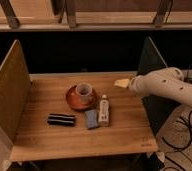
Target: Push the eraser across the table
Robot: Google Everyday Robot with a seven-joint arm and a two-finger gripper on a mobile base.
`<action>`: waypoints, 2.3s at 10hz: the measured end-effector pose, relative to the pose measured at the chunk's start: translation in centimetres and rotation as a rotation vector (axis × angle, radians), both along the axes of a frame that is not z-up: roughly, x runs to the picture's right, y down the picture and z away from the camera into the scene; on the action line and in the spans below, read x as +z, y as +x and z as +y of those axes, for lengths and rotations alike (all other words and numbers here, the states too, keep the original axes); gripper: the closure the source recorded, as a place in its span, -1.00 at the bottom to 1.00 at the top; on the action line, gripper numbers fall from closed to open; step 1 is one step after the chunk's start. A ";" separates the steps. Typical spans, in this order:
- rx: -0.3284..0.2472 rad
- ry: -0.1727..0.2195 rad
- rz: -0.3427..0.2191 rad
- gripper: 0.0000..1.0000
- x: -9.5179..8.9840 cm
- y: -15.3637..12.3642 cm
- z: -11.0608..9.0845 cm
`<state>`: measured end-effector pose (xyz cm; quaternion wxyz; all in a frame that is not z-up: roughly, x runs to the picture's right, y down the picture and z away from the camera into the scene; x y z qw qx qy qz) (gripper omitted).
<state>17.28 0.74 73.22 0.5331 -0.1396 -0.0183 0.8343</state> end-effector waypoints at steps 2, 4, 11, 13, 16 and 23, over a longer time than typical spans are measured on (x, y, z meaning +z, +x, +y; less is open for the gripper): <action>0.000 0.000 0.000 -0.60 0.0 0.0 0.0; 0.000 0.000 0.000 -0.60 0.0 0.0 0.0; 0.000 0.000 0.000 -0.60 0.0 0.0 0.0; 0.000 0.000 0.000 -0.60 0.0 0.0 0.0; 0.000 0.000 0.000 -0.34 0.0 0.0 0.0; -0.022 -0.002 0.009 0.98 -0.2 -0.1 -0.1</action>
